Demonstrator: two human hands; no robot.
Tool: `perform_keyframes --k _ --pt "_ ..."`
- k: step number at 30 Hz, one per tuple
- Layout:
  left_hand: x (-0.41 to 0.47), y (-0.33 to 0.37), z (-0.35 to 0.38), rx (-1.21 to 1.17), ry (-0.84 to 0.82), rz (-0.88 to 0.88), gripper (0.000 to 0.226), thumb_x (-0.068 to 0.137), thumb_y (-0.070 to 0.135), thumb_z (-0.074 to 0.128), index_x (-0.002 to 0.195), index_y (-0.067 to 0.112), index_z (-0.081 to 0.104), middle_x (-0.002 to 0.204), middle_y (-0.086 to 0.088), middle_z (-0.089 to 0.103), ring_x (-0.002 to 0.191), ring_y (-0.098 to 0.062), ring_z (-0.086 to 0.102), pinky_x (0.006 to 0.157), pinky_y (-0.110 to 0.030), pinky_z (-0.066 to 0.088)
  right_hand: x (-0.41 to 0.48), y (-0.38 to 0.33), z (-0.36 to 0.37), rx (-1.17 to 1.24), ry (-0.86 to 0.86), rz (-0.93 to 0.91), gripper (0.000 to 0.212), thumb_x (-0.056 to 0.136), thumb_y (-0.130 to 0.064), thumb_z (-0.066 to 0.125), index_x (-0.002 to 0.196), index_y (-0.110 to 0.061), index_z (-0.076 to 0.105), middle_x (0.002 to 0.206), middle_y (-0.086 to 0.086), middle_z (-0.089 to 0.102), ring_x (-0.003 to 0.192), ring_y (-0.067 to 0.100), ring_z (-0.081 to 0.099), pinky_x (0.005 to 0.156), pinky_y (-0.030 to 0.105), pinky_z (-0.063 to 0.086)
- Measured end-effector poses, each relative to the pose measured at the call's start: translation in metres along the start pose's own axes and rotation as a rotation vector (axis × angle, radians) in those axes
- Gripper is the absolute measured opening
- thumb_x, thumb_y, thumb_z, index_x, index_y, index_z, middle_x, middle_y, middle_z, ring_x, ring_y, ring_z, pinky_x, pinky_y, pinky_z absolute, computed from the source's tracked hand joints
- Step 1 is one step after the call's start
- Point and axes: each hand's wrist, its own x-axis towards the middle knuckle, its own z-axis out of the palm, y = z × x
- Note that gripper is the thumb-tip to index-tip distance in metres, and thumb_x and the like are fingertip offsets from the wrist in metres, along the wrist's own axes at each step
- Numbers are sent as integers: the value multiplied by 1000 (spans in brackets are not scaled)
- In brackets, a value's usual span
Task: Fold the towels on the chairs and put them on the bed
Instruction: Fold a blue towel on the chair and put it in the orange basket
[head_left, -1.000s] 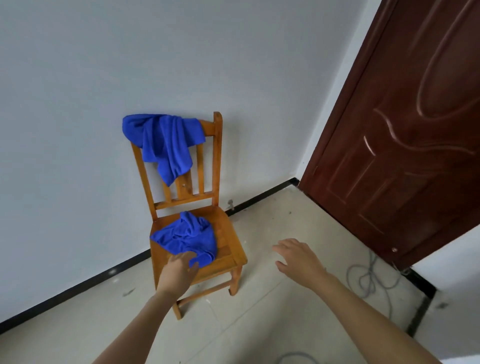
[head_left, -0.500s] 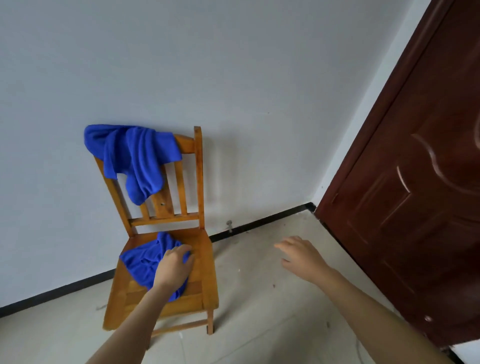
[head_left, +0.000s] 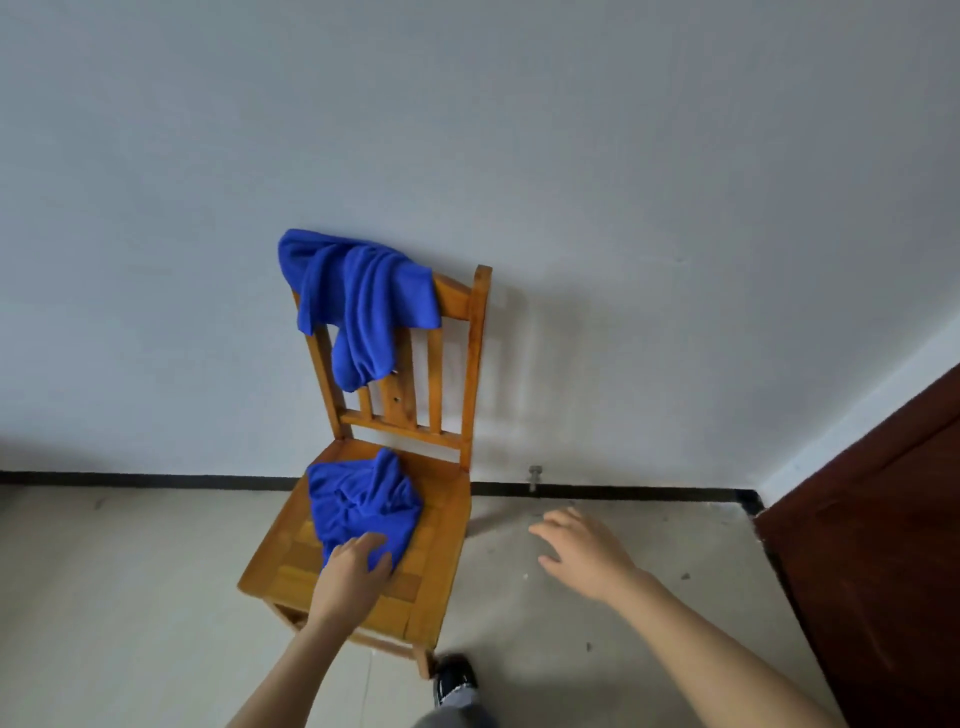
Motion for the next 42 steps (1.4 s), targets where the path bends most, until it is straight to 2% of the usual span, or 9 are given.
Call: perform_keyframes --k 6,10,13,17,25,30,32,35,42 --pt "52 -10 -6 -83 122 -173 29 92 18 52 120 11 59 114 -5 64 101 -18 57 78 -23 41 97 4 -36 -76 -24 -153 41 95 -26 44 135 -16 45 137 5 46 128 21 39 105 33 34" --pt "75 -18 -7 -152 123 -302 23 92 19 52 113 13 62 108 -3 64 85 -11 53 70 -22 42 155 5 -51 -115 -105 -203 45 96 -28 43 140 -19 39 141 3 42 131 20 37 108 35 33" --pt "86 -26 -12 -190 133 -388 19 92 19 51 109 18 61 113 -4 64 94 -15 58 78 -25 47 194 -2 -53 -116 -151 -273 44 96 -28 43 139 -21 39 142 1 42 131 18 37 109 34 33" --pt "89 -32 -19 -191 217 -535 31 94 22 49 122 13 57 122 -6 61 110 -21 58 83 -26 44 233 -22 -54 -149 -245 -411 43 96 -27 42 138 -19 40 142 3 41 132 20 36 108 35 34" --pt "98 -14 -11 -277 415 -809 34 94 24 49 124 10 55 125 -8 60 113 -22 56 91 -31 45 311 -49 -57 -246 -337 -755 41 95 -26 42 135 -16 42 138 5 43 129 23 36 108 37 30" --pt "109 16 5 -405 545 -954 35 94 27 49 122 8 56 122 -10 61 110 -23 57 85 -28 44 352 -53 -50 -322 -422 -906 40 94 -26 43 133 -16 44 135 6 46 127 23 38 108 38 31" --pt "112 22 9 -450 580 -994 35 94 28 50 121 7 57 120 -10 62 108 -23 58 81 -26 42 362 -54 -45 -319 -449 -913 39 94 -27 44 131 -16 46 134 6 47 126 23 40 106 38 34" --pt "114 22 23 -500 573 -1064 36 94 30 50 122 9 56 121 -9 61 108 -22 58 84 -28 45 373 -56 -28 -288 -492 -903 40 94 -29 46 132 -17 46 133 5 48 125 22 42 105 35 37" --pt "129 -5 71 -551 434 -1195 31 95 26 46 122 13 54 121 -5 61 105 -17 59 87 -28 50 386 -54 37 -269 -578 -862 40 94 -30 46 132 -21 45 133 0 47 123 19 41 99 30 38"
